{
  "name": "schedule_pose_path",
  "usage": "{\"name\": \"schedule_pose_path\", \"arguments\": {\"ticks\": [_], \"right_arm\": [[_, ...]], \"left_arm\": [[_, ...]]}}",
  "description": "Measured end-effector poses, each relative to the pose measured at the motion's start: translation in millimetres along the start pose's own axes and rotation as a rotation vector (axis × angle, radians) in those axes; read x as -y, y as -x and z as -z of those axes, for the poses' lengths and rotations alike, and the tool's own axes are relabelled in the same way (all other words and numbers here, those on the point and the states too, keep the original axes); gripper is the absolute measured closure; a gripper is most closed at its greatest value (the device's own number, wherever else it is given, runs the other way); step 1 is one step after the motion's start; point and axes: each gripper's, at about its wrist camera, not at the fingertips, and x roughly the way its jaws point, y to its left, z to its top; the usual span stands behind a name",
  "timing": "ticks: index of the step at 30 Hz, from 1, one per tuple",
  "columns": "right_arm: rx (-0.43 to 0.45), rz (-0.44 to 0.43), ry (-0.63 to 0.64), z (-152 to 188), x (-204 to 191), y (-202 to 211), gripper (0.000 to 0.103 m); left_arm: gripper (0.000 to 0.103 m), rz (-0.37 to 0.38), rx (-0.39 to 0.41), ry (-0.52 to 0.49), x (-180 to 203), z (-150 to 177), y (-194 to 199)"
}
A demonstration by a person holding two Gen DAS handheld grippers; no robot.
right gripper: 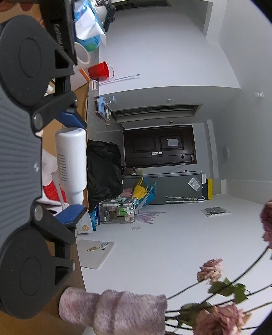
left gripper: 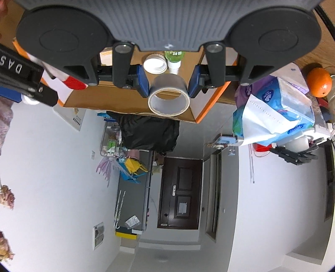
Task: Organize rigid objects
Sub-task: 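Open both tools to drop the tape roll and spray bottle into the box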
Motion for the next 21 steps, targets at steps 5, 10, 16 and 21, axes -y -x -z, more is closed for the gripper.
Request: {"name": "schedule_pose_path", "arguments": {"ticks": [5, 10, 16, 21], "right_arm": [[-0.021, -0.007, 0.009, -0.2, -1.7, -22.5, 0.026], [-0.030, -0.022, 0.051, 0.0, -9.8, -33.3, 0.026], [-0.042, -0.002, 0.047, -1.7, -6.4, -31.8, 0.001], [-0.027, 0.004, 0.019, -3.5, 1.4, -24.6, 0.000]], "left_arm": [[0.061, -0.023, -0.027, -0.007, -3.2, 1.7, -18.4], [0.061, -0.041, -0.033, -0.032, 0.2, 1.8, -29.9], [0.021, -0.058, -0.011, -0.036, 1.3, 0.1, -26.3], [0.000, -0.088, 0.055, -0.061, -0.4, -1.5, -13.1]]}}
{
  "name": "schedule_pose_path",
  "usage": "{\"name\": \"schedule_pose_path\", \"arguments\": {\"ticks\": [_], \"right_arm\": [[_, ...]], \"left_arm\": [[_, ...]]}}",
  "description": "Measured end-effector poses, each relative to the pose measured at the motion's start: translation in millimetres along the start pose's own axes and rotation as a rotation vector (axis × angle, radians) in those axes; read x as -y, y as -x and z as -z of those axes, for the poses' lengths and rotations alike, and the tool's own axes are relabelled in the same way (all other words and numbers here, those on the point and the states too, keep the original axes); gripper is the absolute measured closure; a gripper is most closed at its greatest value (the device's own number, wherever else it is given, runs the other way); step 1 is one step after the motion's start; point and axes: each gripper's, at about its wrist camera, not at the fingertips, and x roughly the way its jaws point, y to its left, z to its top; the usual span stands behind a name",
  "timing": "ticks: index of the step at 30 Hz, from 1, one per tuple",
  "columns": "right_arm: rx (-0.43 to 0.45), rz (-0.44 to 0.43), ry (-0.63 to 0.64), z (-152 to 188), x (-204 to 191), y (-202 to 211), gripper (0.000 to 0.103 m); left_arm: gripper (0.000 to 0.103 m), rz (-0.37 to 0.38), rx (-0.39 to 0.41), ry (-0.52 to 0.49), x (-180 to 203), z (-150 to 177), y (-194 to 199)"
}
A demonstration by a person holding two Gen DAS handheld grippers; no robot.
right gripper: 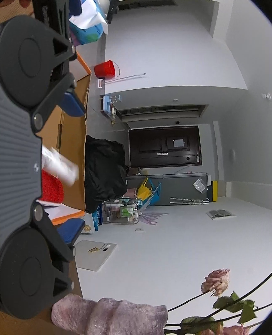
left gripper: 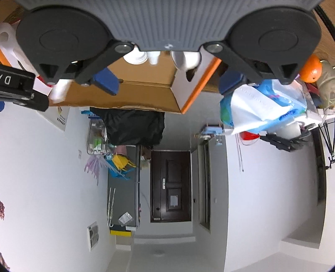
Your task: Organize rigid objects
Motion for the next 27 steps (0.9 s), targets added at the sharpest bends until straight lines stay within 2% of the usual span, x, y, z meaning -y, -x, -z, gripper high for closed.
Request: {"name": "schedule_pose_path", "arguments": {"ticks": [6, 12, 18, 27], "right_arm": [[0.006, -0.001, -0.011, -1.2, 6.0, 10.6, 0.000], [0.019, -0.005, -0.004, -3.8, 13.0, 45.4, 0.000], [0.017, -0.001, -0.012, -1.8, 22.4, 100.7, 0.000], [0.028, -0.001, 0.008, 6.6, 27.9, 212.5, 0.000]], "left_arm": [[0.000, 0.003, -0.016, 0.049, -10.6, -2.5, 6.9], [0.000, -0.018, 0.013, 0.069, -21.2, -5.8, 39.1], [0.000, -0.001, 0.046, 0.065, -31.4, -2.8, 95.6], [0.000, 0.061, 0.046, 0.062, -39.7, 14.3, 202.4]]}}
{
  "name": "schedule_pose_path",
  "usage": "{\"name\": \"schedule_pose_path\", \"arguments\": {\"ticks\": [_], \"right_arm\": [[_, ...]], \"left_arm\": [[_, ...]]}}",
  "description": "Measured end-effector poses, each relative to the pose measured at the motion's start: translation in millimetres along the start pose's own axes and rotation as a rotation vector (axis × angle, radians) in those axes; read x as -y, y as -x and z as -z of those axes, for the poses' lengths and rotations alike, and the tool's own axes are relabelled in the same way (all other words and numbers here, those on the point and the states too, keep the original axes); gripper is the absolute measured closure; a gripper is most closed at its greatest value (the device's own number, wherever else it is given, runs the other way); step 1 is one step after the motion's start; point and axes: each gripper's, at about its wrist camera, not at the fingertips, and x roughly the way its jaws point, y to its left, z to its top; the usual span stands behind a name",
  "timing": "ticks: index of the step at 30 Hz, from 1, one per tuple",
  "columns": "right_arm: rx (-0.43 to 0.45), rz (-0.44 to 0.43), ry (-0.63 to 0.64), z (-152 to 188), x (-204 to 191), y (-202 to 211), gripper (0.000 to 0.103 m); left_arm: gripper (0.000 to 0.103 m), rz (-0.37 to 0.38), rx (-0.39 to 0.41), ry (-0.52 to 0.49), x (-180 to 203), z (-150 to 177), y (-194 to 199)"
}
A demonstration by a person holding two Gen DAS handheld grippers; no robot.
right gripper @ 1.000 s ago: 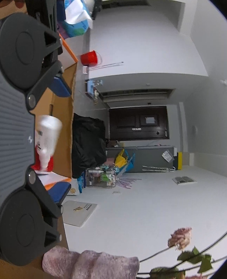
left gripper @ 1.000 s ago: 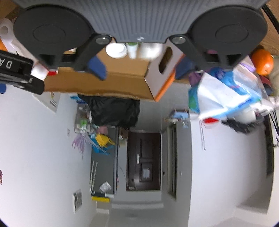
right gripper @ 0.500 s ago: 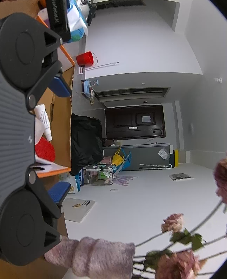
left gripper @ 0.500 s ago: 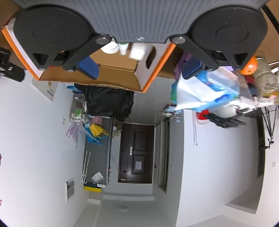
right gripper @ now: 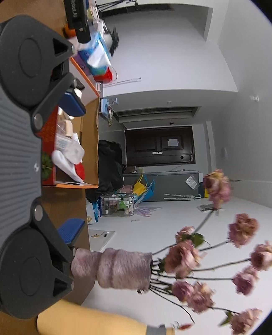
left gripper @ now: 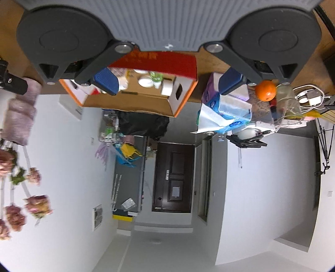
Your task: Organize rigid objects
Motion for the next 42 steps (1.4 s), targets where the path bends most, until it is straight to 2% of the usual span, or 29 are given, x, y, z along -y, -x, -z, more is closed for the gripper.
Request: {"name": "schedule_pose_path", "arguments": {"ticks": [8, 13, 17, 22, 29, 42], "right_arm": [[0.025, 0.001, 0.041, 13.9, -8.1, 125.5, 0.000], [0.011, 0.023, 0.066, 30.2, -10.1, 184.7, 0.000], [0.010, 0.028, 0.081, 45.9, -10.5, 218.5, 0.000], [0.024, 0.026, 0.067, 52.1, -7.7, 242.4, 0.000], [0.041, 0.026, 0.065, 53.0, -7.6, 255.5, 0.000], [0.046, 0.026, 0.065, 54.9, -8.4, 260.2, 0.000]], "left_arm": [[0.000, 0.041, 0.016, -0.018, -7.0, 9.2, 114.0], [0.000, 0.056, 0.030, -0.008, -13.3, 29.1, 181.5], [0.000, 0.057, 0.022, -0.021, -14.2, 45.6, 213.7], [0.000, 0.055, 0.016, -0.042, -14.8, 57.0, 234.2], [0.000, 0.051, 0.030, -0.044, -14.9, 60.2, 250.5], [0.000, 0.055, 0.031, -0.048, -14.0, 62.7, 255.7]]}}
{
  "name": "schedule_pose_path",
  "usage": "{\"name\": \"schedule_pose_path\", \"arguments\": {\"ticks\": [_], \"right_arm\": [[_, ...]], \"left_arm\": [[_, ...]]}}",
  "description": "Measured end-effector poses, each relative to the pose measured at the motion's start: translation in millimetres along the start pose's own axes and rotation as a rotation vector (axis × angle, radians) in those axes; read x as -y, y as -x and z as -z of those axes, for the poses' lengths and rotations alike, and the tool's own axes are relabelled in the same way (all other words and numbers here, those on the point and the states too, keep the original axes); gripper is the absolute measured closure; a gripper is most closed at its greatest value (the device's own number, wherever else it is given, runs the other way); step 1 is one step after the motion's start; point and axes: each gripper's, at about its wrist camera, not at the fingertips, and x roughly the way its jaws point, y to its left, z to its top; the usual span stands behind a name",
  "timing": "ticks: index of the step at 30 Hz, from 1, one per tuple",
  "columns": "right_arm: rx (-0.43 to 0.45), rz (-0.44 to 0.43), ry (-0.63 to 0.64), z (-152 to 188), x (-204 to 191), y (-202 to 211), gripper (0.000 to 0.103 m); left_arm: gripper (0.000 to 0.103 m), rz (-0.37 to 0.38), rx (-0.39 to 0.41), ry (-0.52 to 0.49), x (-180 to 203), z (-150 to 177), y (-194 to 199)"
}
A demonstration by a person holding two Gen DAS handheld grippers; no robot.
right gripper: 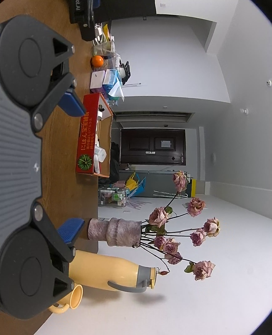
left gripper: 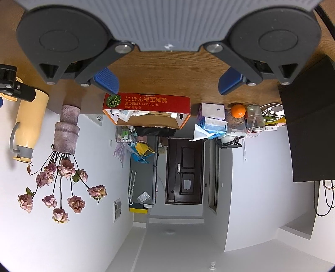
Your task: Organize rigid objects
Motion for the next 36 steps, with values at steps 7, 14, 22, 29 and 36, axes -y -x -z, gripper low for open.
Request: {"name": "schedule_pose_path", "arguments": {"ticks": [7, 14, 22, 29, 36], "right_arm": [[-0.002, 0.003, 0.003, 1.7, -0.6, 3.2, 0.000], [-0.003, 0.003, 0.003, 2.1, -0.5, 3.5, 0.000], [-0.003, 0.003, 0.003, 1.7, -0.3, 2.4, 0.000], [-0.009, 0.005, 0.003, 3.2, -0.3, 3.3, 0.000], [-0.019, 0.006, 0.005, 1.5, 0.7, -4.2, 0.000]], "left_arm": [[0.000, -0.001, -0.002, 0.002, 0.6, 0.2, -0.6], [0.000, -0.002, -0.002, 0.002, 0.8, 0.0, -0.6], [0.000, -0.002, -0.009, -0.003, -0.2, 1.5, -2.4], [0.000, 0.006, -0.009, -0.008, -0.8, 3.8, -4.1], [0.000, 0.019, -0.006, -0.019, 1.2, 5.1, -5.2]]}}
